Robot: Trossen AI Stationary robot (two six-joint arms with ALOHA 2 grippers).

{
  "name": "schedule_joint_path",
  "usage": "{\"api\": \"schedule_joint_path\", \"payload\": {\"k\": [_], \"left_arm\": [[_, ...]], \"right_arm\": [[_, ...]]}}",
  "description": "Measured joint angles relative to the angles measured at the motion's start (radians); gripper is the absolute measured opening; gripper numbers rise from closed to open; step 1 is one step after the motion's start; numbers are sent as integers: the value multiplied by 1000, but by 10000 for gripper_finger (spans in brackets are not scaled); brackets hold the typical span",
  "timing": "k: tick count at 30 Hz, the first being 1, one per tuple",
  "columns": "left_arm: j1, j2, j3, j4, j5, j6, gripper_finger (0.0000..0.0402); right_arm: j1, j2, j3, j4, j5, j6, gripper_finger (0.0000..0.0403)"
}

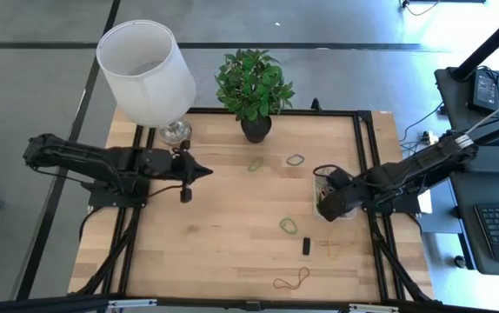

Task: Pick and place rubber bands into bin
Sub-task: Put the green rubber band into the transparent bin

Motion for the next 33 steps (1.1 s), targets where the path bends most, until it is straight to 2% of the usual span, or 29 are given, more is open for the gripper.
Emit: {"api": "schedule_joint_path", "payload": {"k": [4,6,11,14,23,28,33], "left_arm": [[0,-51,0,-80,0,23,3],[0,-69,0,-121,0,23,3],[0,-87,0,-190,0,41,2],[0,-88,0,-206,0,45,3],[0,-93,0,-246,1,145,2],[0,-112,-9,-225,19,181,2],[0,-194,-126,-101,57,155,2]], "right_arm": [[8,18,78,42,77,-9,33],[9,36,105,97,107,-71,9],[10,128,116,351,119,-356,6],[10,223,117,433,117,-483,4],[-14,467,139,440,-24,-435,4],[-17,542,204,439,-30,-560,5],[-19,609,258,403,-32,-657,6]]}}
